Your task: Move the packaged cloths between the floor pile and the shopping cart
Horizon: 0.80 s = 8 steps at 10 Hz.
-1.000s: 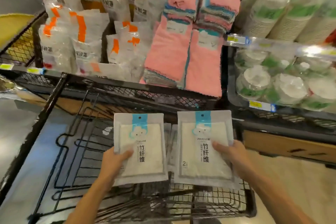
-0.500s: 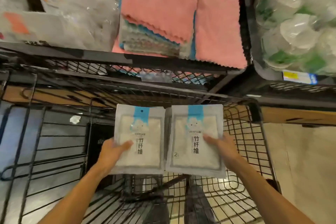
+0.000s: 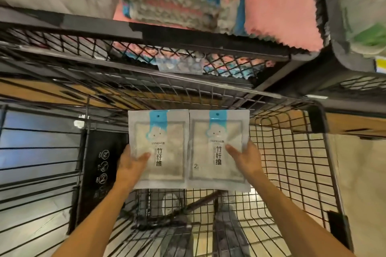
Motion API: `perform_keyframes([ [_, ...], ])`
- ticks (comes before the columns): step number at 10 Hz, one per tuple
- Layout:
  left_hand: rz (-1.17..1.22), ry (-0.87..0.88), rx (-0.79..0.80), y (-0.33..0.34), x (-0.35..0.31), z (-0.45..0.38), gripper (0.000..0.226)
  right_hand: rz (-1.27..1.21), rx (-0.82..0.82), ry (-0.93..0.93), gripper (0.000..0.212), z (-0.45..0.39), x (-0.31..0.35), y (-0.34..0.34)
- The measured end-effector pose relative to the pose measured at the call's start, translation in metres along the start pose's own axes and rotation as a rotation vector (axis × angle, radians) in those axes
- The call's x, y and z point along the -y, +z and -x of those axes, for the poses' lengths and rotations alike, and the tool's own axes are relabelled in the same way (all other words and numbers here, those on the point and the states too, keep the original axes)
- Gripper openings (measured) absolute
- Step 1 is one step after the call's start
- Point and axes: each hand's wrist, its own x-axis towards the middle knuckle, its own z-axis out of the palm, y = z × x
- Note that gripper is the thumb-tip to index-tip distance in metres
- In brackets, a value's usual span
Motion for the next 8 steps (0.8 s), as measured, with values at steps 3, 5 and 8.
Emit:
perform_keyframes([
  [3,-0.753,0.290,-0.250,0.029,0.011,0.006,0.071,0.423,-0.126,-0.135,0.085,0.000,-0.014,0.023],
  [5,-1.251,0.336,-0.154,0.021,-0.003,0.007,0.064,1.173,-0.203,-0.316,0.100,-0.004,0.003,0.008],
  [8,-1.237,0.427,-0.216,-0.037,-0.137,0.077,0.067,1.108,-0.082,-0.468,0.081,0.063,0.111,-0.051],
])
